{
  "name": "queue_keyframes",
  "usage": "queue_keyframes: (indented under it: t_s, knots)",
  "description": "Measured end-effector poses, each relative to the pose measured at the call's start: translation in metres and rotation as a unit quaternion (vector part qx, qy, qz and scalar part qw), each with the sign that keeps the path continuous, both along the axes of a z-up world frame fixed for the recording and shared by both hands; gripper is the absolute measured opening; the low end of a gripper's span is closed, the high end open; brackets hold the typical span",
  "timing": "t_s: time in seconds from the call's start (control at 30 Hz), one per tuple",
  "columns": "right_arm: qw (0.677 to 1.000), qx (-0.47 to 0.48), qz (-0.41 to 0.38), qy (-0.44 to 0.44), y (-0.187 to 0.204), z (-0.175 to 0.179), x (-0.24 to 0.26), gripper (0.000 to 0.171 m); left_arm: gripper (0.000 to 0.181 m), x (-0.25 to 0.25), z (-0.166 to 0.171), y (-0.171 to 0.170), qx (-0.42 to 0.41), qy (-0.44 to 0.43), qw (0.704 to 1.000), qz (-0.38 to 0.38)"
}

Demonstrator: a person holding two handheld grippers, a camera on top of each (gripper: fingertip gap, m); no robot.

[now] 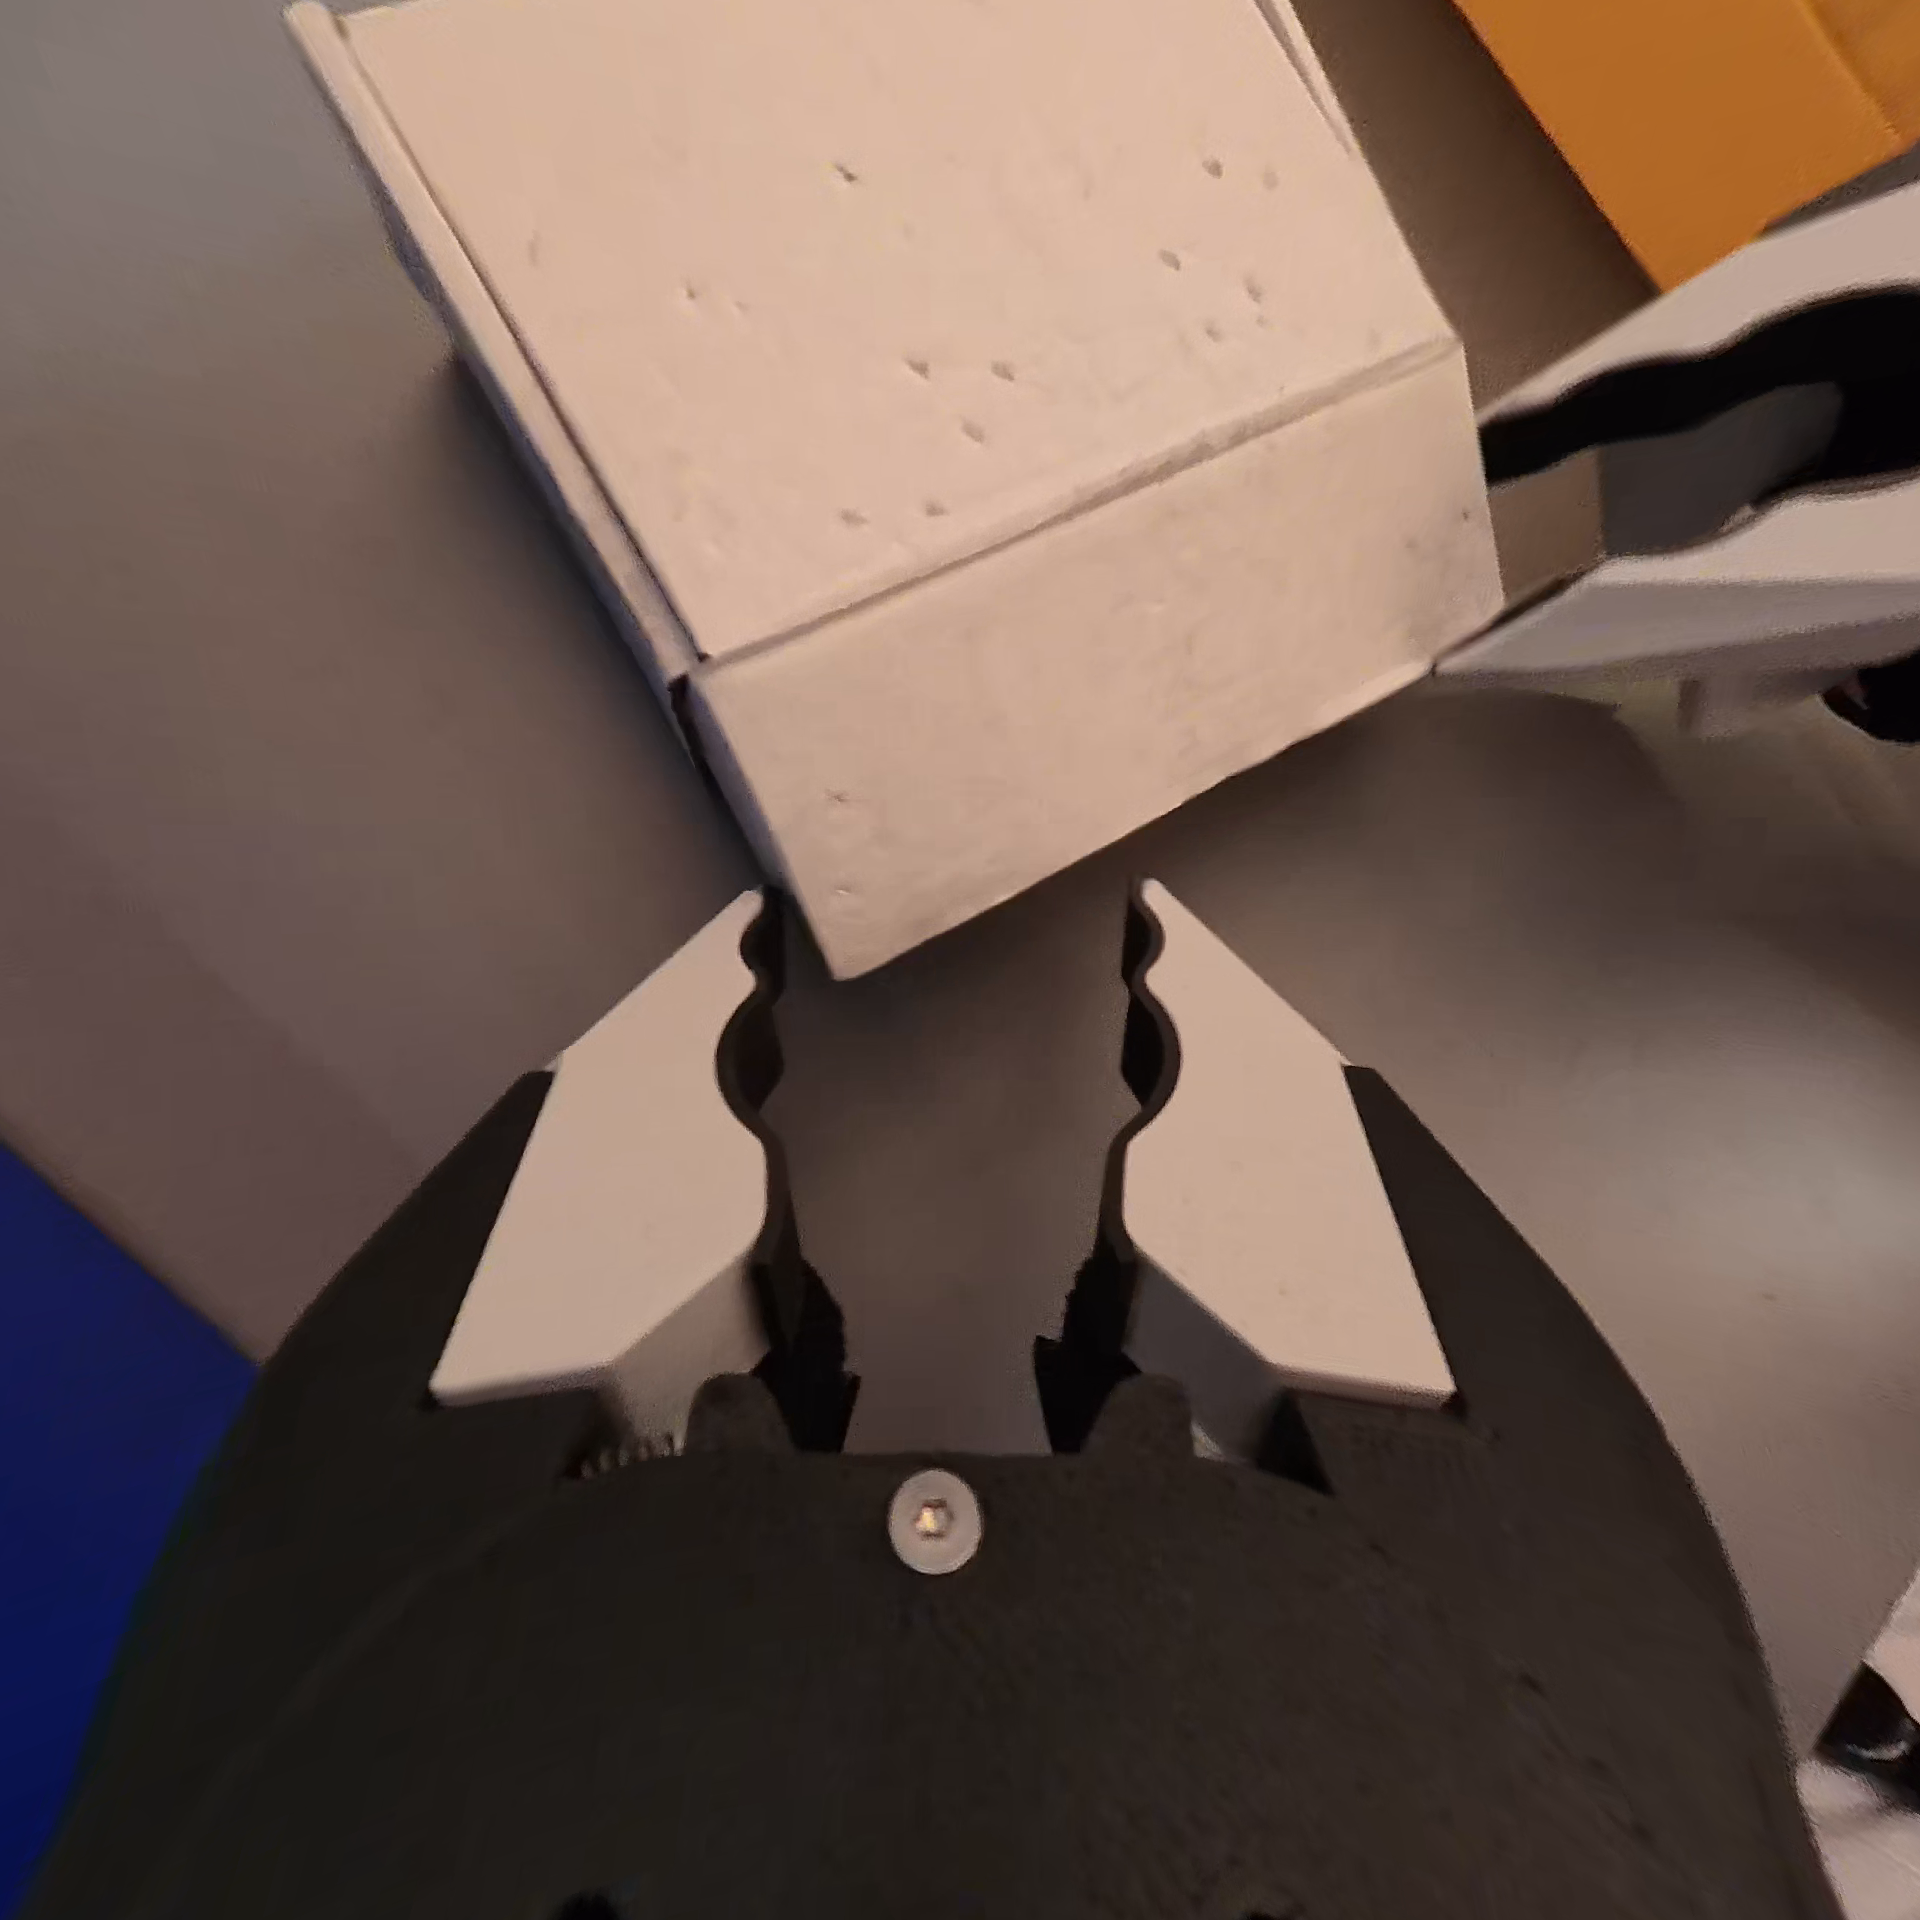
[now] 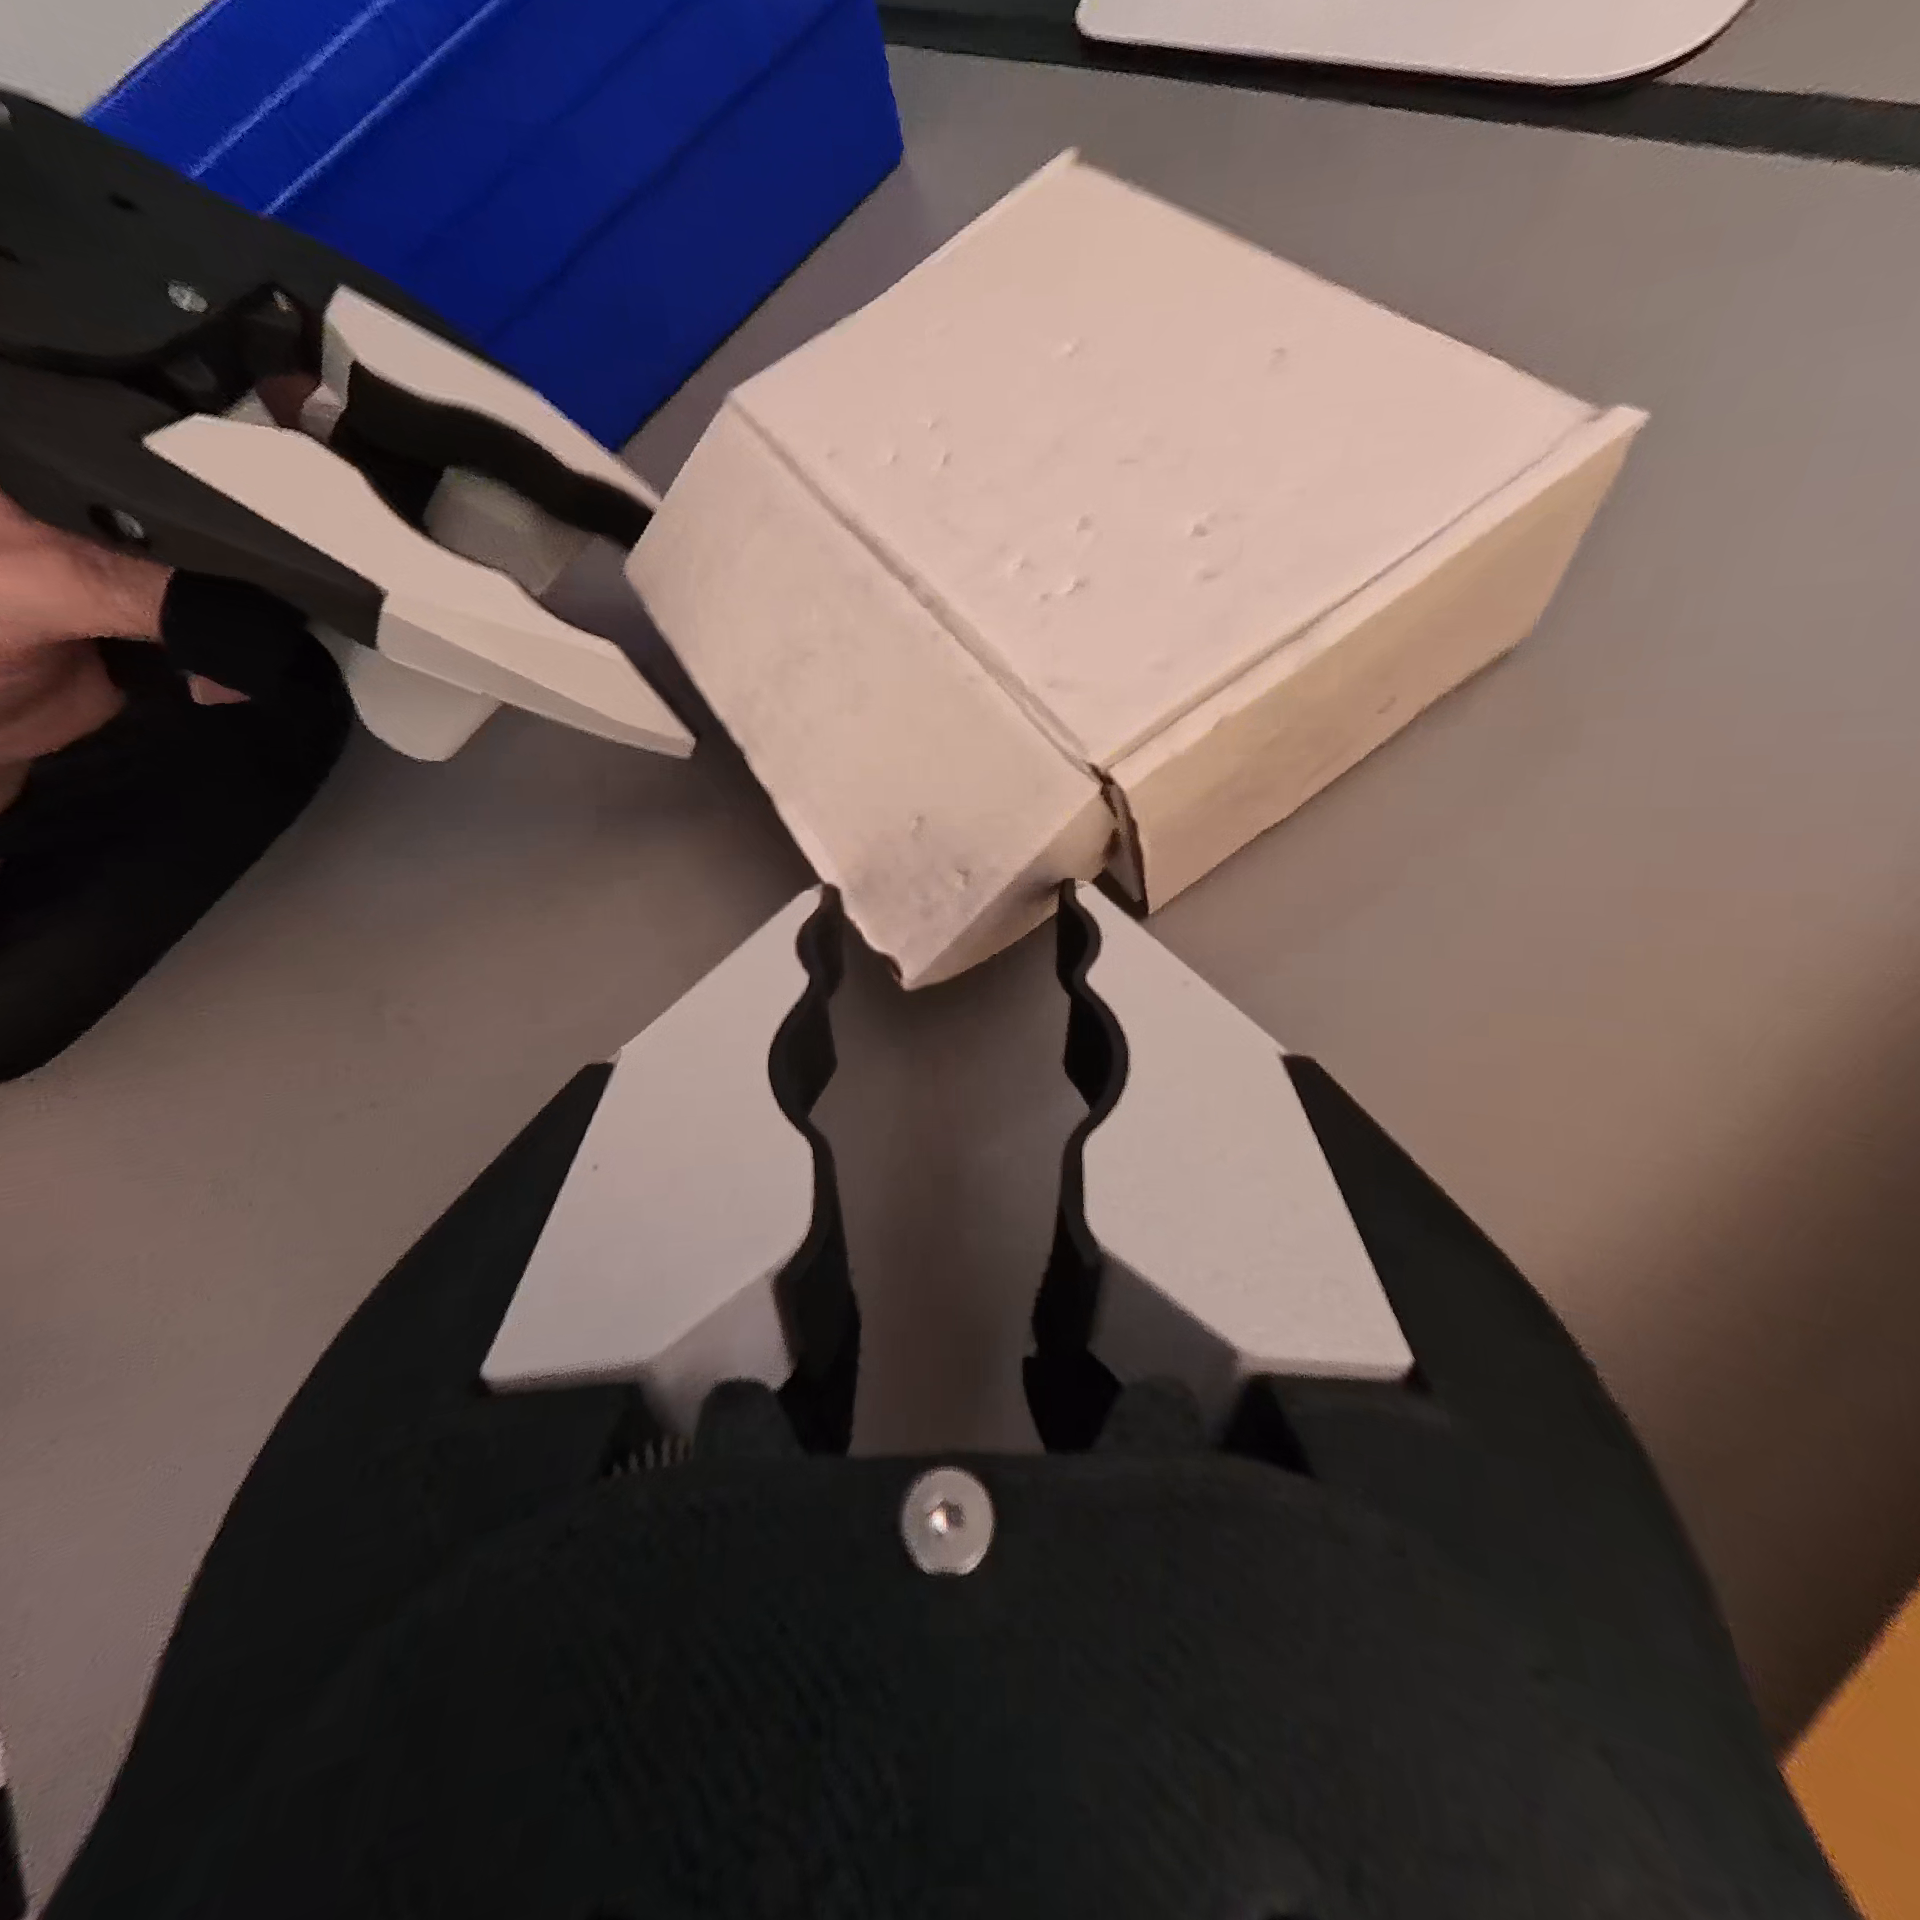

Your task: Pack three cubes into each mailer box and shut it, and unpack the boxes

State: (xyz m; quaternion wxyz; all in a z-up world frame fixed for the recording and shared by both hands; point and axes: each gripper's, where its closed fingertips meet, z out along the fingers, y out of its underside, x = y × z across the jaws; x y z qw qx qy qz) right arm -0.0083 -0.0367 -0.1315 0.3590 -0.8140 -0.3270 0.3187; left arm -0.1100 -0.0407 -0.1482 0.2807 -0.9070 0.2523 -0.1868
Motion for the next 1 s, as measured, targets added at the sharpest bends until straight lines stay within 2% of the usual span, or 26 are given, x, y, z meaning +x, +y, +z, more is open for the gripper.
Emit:
queue_keyframes:
  t_s: [0.1,0.23,0.33,0.4,0.53,0.6,0.7,0.77,0.83,1.0]
  knots:
    - [1.000,-0.005,0.019,-0.020,-0.007,-0.007,-0.005,0.040,0.074,-0.008,0.008,0.006,0.034,0.026,0.999,0.023]
    - [0.997,0.035,0.026,-0.058,-0.005,-0.003,0.003,0.044,0.088,-0.014,0.017,0.014,0.074,0.043,0.995,0.044]
    - [0.998,0.062,-0.011,-0.024,0.007,0.019,0.016,0.047,0.089,-0.012,0.017,0.015,0.072,0.034,0.996,0.042]
    - [0.999,0.036,-0.018,0.023,0.007,0.027,0.017,0.043,0.091,-0.013,0.015,0.016,0.070,0.032,0.996,0.045]
    - [0.997,-0.036,0.005,0.069,-0.003,0.021,0.006,0.039,0.090,-0.011,0.017,0.018,0.075,0.022,0.996,0.044]
    - [0.996,-0.056,0.008,0.065,-0.006,0.012,0.001,0.041,0.090,-0.010,0.015,0.018,0.066,0.012,0.997,0.045]
    - [0.997,-0.058,0.009,0.048,-0.006,0.001,-0.004,0.046,0.088,-0.005,0.011,0.016,0.049,-0.008,0.998,0.041]
    - [0.998,-0.053,0.012,0.041,-0.008,0.000,-0.007,0.046,0.078,0.000,0.009,0.014,0.037,-0.029,0.998,0.034]
    - [0.999,-0.033,0.005,0.021,-0.005,-0.002,-0.005,0.040,0.079,0.001,0.007,0.013,0.026,-0.044,0.998,0.035]
    - [1.000,-0.013,0.001,0.000,-0.004,-0.004,-0.004,0.041,0.077,0.001,0.003,0.012,0.009,-0.050,0.998,0.031]
